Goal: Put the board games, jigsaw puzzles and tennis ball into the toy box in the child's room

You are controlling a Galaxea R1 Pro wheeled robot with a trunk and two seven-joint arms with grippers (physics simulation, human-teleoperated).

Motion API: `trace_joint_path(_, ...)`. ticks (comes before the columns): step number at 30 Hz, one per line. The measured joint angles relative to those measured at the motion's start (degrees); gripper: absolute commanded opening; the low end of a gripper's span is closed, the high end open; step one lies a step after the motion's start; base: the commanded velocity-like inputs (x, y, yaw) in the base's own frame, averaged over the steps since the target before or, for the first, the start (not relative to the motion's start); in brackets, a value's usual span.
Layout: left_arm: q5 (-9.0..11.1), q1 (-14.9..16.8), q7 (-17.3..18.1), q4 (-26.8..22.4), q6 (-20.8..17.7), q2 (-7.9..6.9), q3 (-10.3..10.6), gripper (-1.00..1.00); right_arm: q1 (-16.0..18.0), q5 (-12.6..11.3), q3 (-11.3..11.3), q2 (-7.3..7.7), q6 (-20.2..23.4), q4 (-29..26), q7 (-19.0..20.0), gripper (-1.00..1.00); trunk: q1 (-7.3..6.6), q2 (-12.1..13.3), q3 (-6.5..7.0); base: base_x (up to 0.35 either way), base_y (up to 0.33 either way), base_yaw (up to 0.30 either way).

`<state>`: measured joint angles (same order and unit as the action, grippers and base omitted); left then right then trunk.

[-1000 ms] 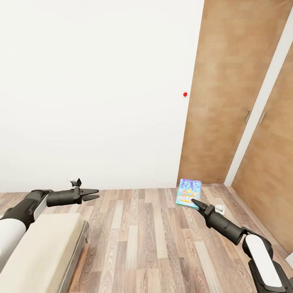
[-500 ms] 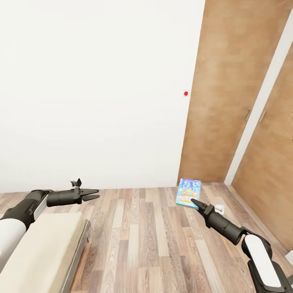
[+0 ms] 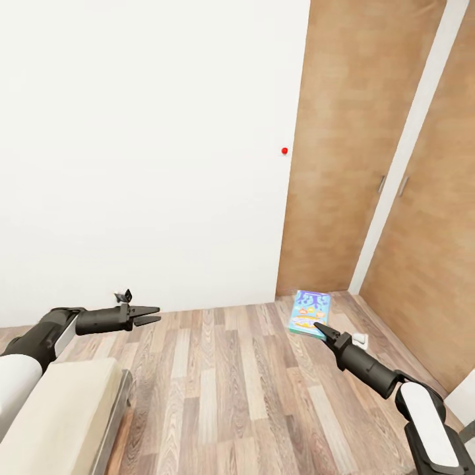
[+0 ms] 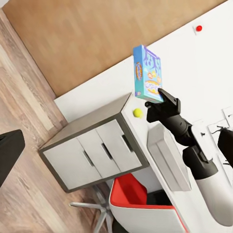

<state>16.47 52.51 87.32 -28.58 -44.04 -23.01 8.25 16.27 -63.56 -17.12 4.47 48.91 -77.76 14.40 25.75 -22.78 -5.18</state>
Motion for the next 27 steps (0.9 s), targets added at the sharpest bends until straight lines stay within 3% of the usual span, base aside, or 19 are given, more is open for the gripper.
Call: trace_joint_path(27, 0.0, 0.0, 0.0, 0.0, 0.0, 0.01, 0.0, 1.0, 0.0, 0.4, -0.1, -0.21, -0.1, 0.8, 0.0, -1.0, 0.0, 0.0, -0.81, -0.041, 0.0, -0.257)
